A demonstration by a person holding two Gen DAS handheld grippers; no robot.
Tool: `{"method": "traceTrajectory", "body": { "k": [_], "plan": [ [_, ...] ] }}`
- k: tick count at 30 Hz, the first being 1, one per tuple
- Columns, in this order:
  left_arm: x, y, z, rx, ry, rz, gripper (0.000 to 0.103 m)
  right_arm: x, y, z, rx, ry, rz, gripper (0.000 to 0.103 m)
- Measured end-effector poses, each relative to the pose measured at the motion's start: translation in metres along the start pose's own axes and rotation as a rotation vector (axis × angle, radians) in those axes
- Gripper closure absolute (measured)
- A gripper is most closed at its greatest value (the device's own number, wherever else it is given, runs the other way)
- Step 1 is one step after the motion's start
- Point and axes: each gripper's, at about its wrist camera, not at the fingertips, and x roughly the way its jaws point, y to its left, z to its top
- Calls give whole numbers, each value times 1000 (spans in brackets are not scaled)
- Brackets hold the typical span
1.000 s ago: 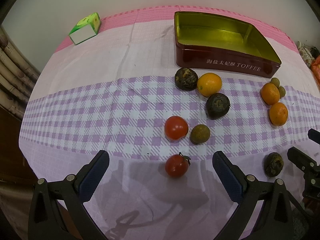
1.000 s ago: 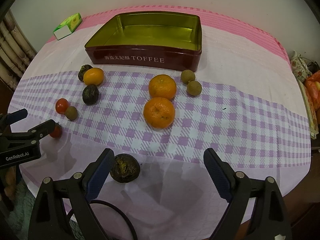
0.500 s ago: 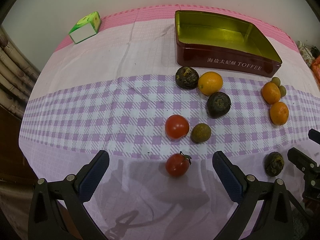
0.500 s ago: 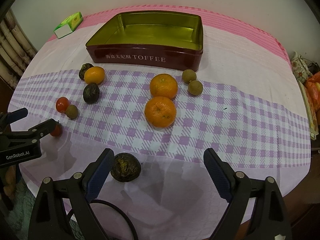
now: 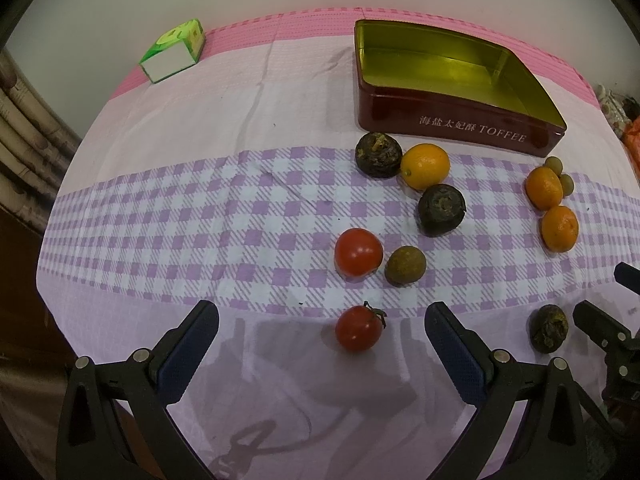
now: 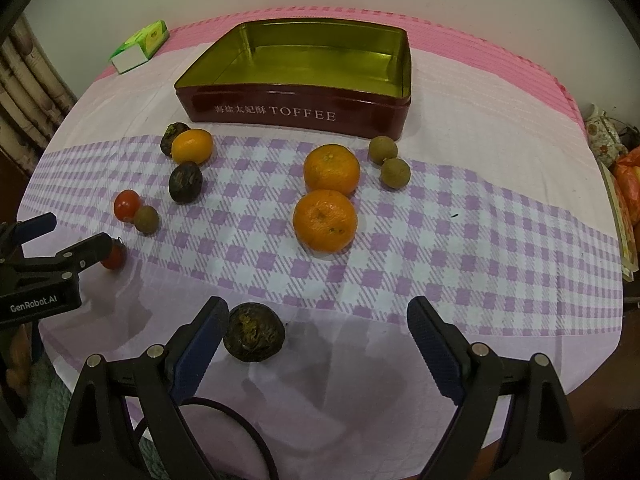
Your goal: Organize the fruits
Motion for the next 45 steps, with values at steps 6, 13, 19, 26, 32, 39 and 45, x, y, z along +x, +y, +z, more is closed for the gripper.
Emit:
{"method": "traceTrajectory", "body": {
  "k": [6, 13, 19, 26, 32, 39, 45],
  "plan": [
    [-3, 10, 3, -28, -1, 7, 1, 1, -3, 1, 3, 9, 14, 15],
    [-9, 3, -1, 32, 3, 7, 1, 3, -2, 3, -14, 49, 33, 20],
    [-10, -5, -6, 65, 15, -8, 1, 9, 7, 0, -69, 94, 38, 24],
    [-2, -3, -1, 51, 41, -22, 10, 20, 11, 1, -90, 137, 58, 33],
    [1, 0, 3, 46, 42, -34, 14, 27, 28, 1, -132, 148, 62, 38],
    [8, 4, 8, 42, 49, -44, 15, 38, 43, 4, -145, 164, 89, 42],
    [15, 6, 11, 43, 60, -44, 16, 43, 50, 3, -153, 174, 116, 45]
  ]
}}
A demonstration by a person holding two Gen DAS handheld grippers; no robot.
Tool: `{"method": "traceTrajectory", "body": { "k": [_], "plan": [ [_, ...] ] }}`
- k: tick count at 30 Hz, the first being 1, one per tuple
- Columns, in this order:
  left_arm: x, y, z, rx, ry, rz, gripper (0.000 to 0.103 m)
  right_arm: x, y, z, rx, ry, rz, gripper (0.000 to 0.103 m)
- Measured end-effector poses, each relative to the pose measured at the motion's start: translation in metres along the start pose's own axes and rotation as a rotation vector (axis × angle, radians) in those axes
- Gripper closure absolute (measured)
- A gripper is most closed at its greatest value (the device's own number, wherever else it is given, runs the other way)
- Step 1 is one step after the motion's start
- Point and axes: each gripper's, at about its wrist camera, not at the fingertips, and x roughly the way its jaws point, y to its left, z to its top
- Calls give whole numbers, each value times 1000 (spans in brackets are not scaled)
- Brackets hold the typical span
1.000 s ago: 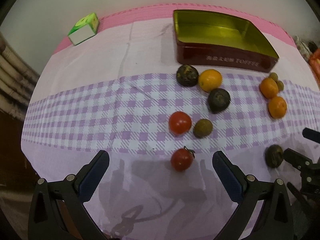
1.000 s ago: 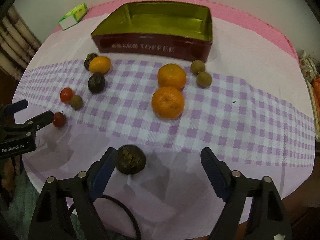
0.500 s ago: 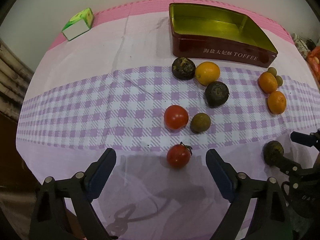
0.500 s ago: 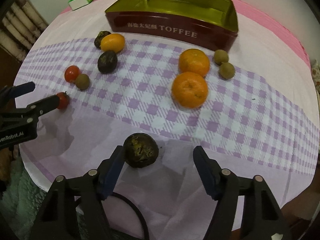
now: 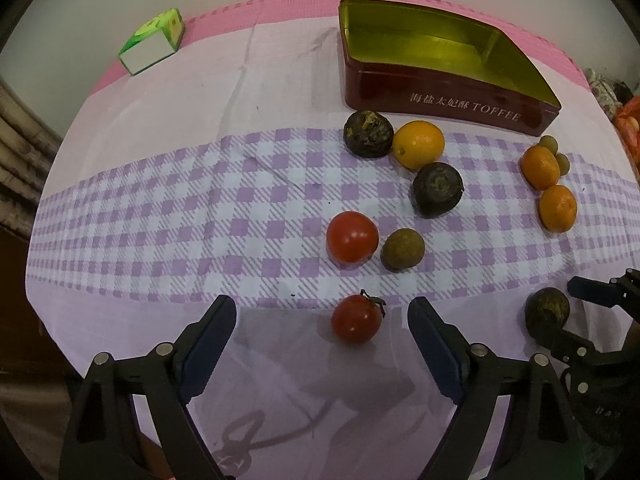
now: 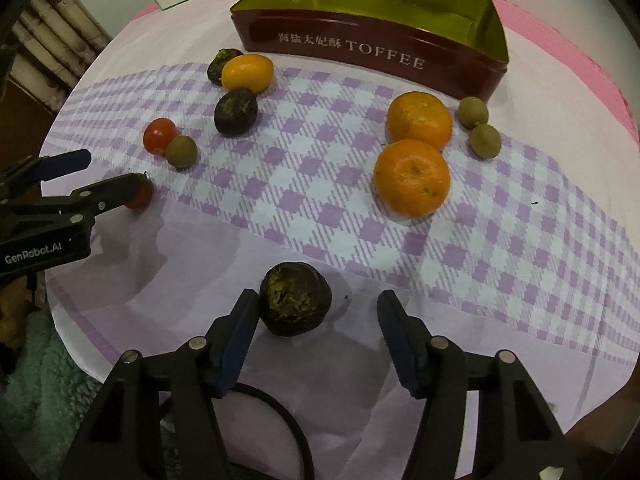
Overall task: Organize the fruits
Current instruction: 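Grasp the dark round fruit with the right gripper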
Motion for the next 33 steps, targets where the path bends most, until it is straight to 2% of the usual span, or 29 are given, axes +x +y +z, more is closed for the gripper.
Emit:
{"method": "traceTrajectory", "body": {
  "k": [3, 5, 9, 14, 18, 23, 26, 28, 30, 33],
  "plan": [
    [1, 0, 1, 2, 0, 1, 16, 4, 3, -3, -15, 14, 8, 46],
    [2, 0, 1, 3, 0, -1, 16, 7, 6, -2, -23, 25, 9, 53],
    [2, -1, 1, 2, 1, -1, 16, 9, 9, -3, -24, 26, -1, 57],
    [3, -1, 0, -1, 4, 1, 16, 9, 5, -4, -10, 23, -1, 56],
    [3, 0, 0, 2, 4, 1, 16, 10, 2, -1, -4, 18, -10, 45],
    [2, -1, 1, 2, 4, 2, 15, 10, 2, 2, -9, 20, -21, 45],
    [3, -1, 1, 0, 3, 0, 16, 12, 4, 6, -16, 12, -39, 51],
    [2, -1, 0, 3, 3, 0, 16, 12, 6, 7, -23, 6, -41, 60],
    [2, -2, 1, 3, 3, 0, 16, 12, 6, 7, -24, 2, -41, 65],
    [2, -1, 1, 3, 1, -2, 16, 11, 2, 6, -9, -4, -34, 66]
  ]
}}
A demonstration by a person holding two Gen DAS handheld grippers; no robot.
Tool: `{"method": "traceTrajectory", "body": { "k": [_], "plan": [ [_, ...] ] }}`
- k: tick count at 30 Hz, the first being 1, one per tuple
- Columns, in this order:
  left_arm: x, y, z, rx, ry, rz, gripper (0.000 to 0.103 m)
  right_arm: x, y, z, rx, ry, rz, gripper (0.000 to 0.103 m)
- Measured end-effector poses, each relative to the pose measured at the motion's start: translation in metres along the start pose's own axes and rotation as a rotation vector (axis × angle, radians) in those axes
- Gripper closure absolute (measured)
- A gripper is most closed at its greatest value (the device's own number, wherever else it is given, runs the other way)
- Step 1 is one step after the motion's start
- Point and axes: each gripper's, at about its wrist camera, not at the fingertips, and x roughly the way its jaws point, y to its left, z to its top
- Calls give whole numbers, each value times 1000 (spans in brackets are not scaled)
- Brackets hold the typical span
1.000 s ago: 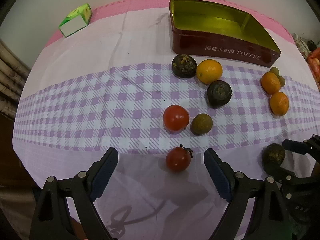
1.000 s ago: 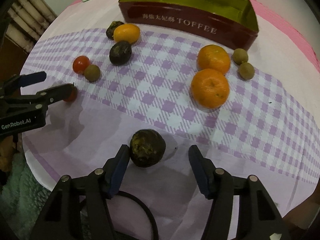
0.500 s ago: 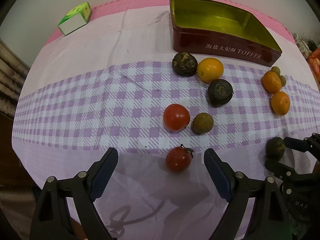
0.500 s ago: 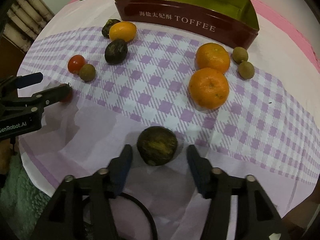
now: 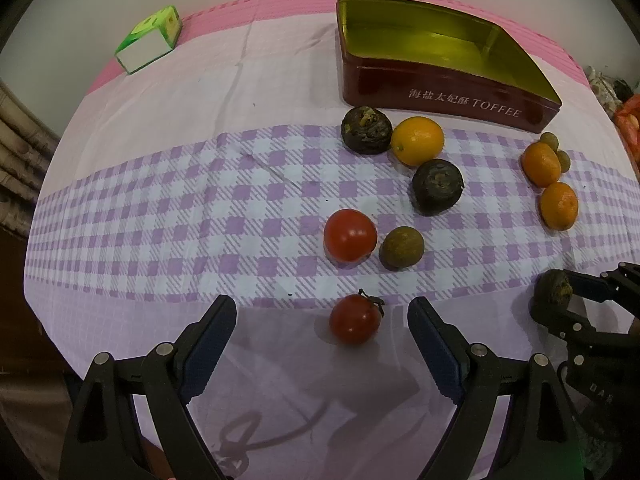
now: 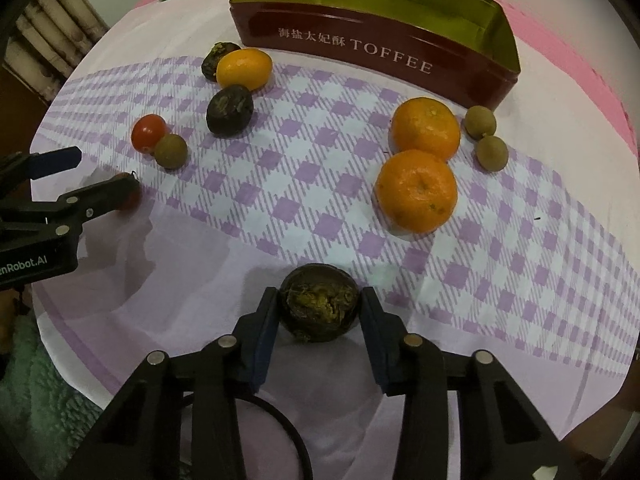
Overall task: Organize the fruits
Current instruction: 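Grasp the dark round fruit with the right gripper, then grasp the red cherry tomato with the left gripper while the right gripper holds the dark fruit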
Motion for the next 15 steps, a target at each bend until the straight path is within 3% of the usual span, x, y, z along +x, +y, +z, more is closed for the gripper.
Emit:
{"method": "traceTrajectory", "body": {
  "k": [6, 15],
  "plan": [
    [0, -1, 0, 2, 1, -15, 16, -4, -18, -3, 66, -12, -4, 66],
    [6, -3, 3, 2, -13, -45, 35, -6, -33, -3, 110, -27, -11, 65]
  ]
}}
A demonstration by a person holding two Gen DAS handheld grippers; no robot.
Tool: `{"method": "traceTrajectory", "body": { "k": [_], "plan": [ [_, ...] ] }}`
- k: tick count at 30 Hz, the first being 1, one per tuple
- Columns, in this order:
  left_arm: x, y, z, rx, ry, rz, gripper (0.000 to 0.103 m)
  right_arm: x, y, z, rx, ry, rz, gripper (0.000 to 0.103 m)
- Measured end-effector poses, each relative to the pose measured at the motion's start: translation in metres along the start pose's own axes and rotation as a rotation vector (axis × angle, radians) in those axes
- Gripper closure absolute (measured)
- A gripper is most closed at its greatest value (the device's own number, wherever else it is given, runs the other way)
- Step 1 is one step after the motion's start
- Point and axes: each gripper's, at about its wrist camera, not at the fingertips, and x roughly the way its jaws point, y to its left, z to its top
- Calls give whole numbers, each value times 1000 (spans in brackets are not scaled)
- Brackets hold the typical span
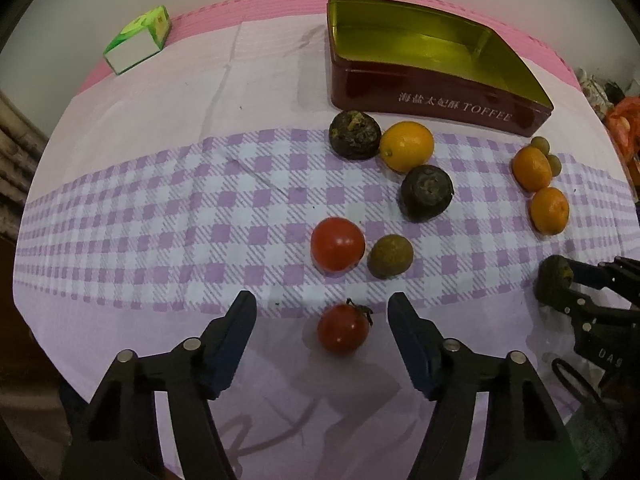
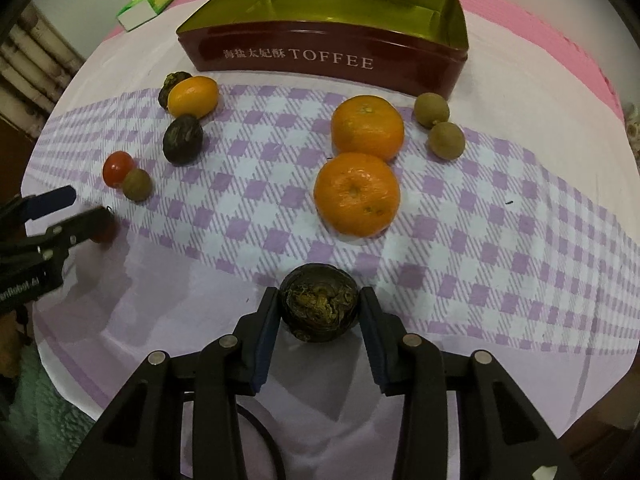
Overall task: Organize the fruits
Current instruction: 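Grasp the red cherry tomato with the left gripper while the right gripper holds the dark fruit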
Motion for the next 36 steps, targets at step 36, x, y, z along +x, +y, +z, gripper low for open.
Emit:
{"method": "traceTrajectory", "body": {
  "k": [36],
  "plan": [
    [22, -3, -6, 36, 87, -38, 74, 2, 2, 1, -2, -2, -22, 64]
  ]
}}
